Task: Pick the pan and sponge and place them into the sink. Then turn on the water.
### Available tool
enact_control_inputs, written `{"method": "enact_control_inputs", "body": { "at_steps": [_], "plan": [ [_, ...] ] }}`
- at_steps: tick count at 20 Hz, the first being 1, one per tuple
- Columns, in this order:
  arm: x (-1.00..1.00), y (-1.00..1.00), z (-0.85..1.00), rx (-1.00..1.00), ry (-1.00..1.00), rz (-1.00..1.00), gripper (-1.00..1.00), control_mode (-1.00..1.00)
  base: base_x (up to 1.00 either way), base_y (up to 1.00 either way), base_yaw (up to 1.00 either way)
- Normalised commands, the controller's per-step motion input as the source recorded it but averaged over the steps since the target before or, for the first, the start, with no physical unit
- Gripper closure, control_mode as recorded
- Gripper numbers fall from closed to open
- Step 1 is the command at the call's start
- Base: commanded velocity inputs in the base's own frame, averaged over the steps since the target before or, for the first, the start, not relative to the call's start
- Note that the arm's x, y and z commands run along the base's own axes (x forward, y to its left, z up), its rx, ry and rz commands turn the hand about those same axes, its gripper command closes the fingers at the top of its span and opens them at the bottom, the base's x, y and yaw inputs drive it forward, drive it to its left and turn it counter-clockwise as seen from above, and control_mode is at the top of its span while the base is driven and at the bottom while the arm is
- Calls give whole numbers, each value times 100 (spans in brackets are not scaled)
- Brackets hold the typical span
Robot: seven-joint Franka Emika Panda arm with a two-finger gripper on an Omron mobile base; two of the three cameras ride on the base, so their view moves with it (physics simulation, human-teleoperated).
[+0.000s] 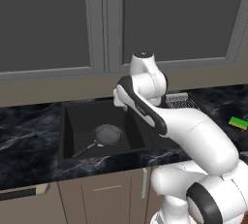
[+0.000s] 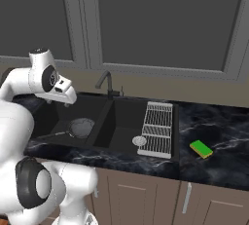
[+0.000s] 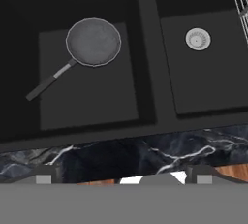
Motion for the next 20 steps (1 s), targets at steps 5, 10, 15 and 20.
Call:
{"method": "enact_control_inputs", "body": {
  "at_steps": [5, 10, 15, 20],
  "plan": [
    [-21, -49, 25, 0, 0, 4, -100, -100, 0, 0, 0],
    [-6, -50, 20, 0, 0, 4, -100, -100, 0, 0, 0],
    [0, -55, 14, -4, 0, 3, -100, -100, 0, 0, 0],
    [0, -55, 15, -4, 0, 3, -100, -100, 0, 0, 0]
  ]
}}
